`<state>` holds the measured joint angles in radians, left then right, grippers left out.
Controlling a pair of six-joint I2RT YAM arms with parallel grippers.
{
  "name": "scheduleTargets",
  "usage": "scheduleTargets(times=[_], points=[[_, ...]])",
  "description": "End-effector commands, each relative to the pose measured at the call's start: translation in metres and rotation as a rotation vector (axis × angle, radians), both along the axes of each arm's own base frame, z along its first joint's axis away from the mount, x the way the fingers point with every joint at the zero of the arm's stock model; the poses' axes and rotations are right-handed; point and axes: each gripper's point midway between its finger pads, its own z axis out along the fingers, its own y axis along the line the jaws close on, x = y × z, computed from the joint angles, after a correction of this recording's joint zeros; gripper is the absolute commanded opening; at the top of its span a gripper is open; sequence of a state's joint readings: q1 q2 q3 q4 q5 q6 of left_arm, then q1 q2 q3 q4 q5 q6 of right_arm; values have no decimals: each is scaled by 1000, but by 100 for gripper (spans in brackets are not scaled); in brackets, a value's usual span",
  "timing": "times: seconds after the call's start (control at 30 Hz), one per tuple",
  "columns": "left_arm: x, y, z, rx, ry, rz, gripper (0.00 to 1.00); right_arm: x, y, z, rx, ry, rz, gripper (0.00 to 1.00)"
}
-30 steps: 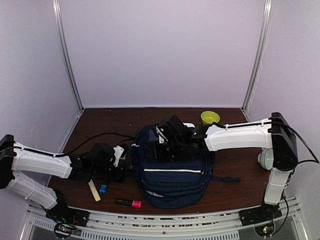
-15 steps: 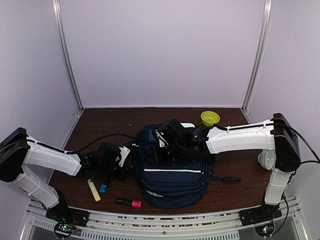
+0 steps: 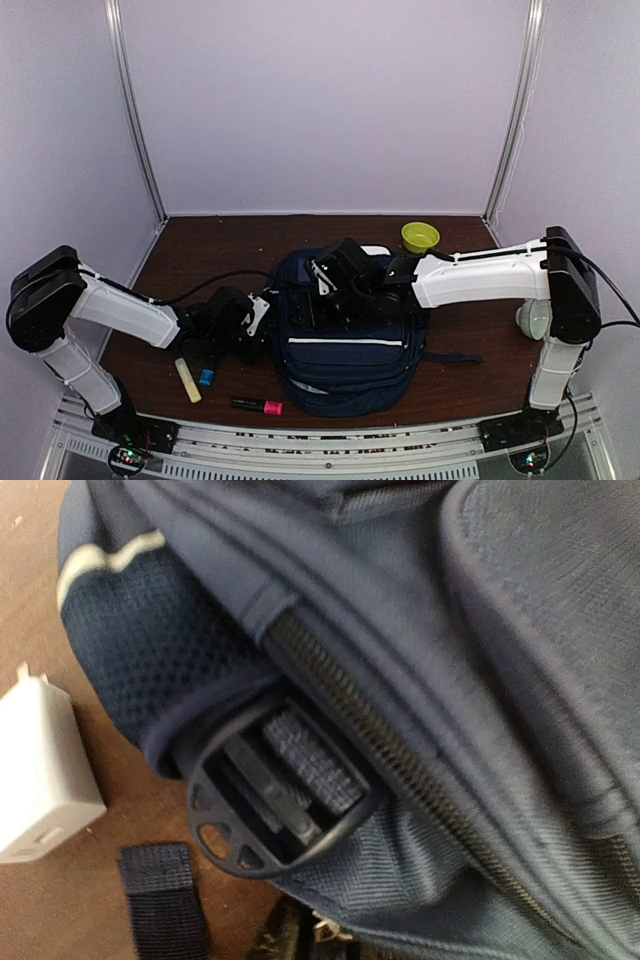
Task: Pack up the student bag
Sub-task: Pick up the largest pocket of the bag from the student bag, then hold the largest pocket of the student bag, then zip the largest pocket of the bag in the student bag.
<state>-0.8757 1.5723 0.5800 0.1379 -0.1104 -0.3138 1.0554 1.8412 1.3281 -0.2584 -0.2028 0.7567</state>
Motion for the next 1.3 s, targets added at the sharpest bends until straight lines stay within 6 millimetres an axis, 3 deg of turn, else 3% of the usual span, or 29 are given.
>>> scheduleTargets(times=[0.0,0.17,0.43,0.6,0.7,0.93,1.27], points=[[9,-6,5,-48,-15,32,14,-4,-1,6,21,-5,2,55],[2,5,3,-39,7,61,0,-3,1,5,20,-6,5,55],[-10,7,21,-23,4,57,0,18,20,10,57,-11,10,55],[-26,5,34,3,6,27,0,37,50,21,160,19,24,54],[-34,4,37,-1,15,4,0,48,64,6,154,51,19,54],[-48,10,27,26,66,-17,0,71,74,-70,95,197,-58,51],[-93,-15,7,81,190,-163,0,93,64,-97,38,219,-192,51]])
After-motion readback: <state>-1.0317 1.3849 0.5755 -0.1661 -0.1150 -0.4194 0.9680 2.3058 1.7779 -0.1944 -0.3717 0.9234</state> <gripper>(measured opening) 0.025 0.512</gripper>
